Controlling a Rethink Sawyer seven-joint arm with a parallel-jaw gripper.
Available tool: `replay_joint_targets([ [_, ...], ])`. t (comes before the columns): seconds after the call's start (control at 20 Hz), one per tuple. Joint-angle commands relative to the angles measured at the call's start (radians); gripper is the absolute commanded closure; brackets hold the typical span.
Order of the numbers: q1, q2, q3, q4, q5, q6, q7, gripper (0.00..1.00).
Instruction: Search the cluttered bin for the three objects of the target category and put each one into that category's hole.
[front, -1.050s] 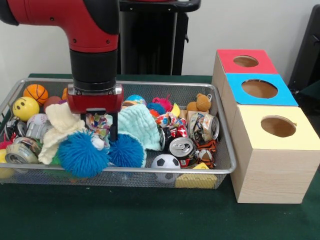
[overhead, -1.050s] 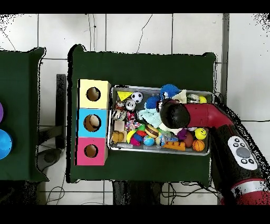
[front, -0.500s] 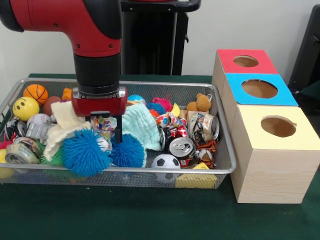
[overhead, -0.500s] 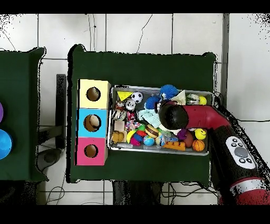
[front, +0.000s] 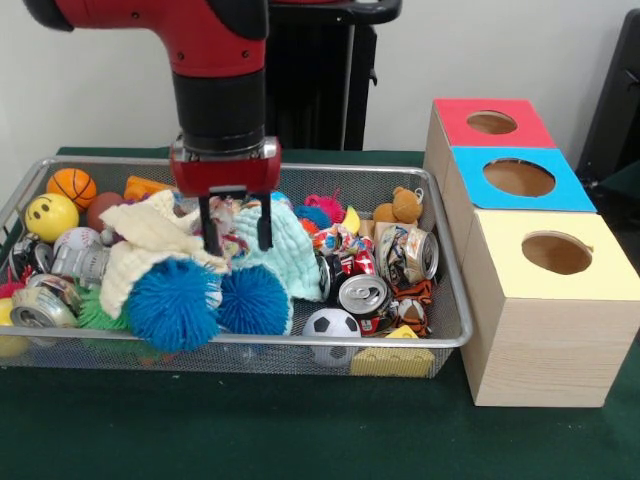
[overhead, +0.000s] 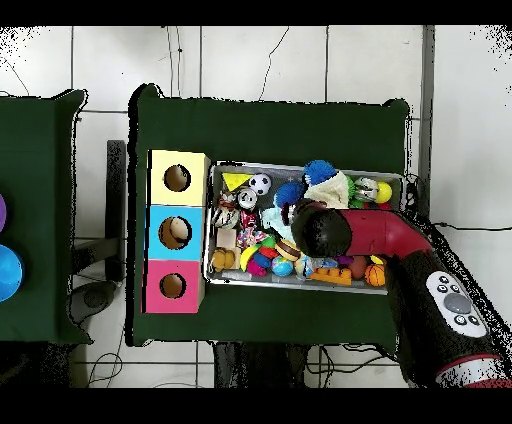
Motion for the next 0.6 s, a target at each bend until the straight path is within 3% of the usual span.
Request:
replay_joint_targets([
  [0.05,0.059,-0.164,-0.050,0.156,0.095,0.085,0.190,0.00],
  [0.25,0.104,-0.214,-0.094,0.148,0.126,0.132,0.186,0.00],
  [0.6,0.146,-0.126,-0.159,0.085,0.115,0.037,0.180,0.00],
])
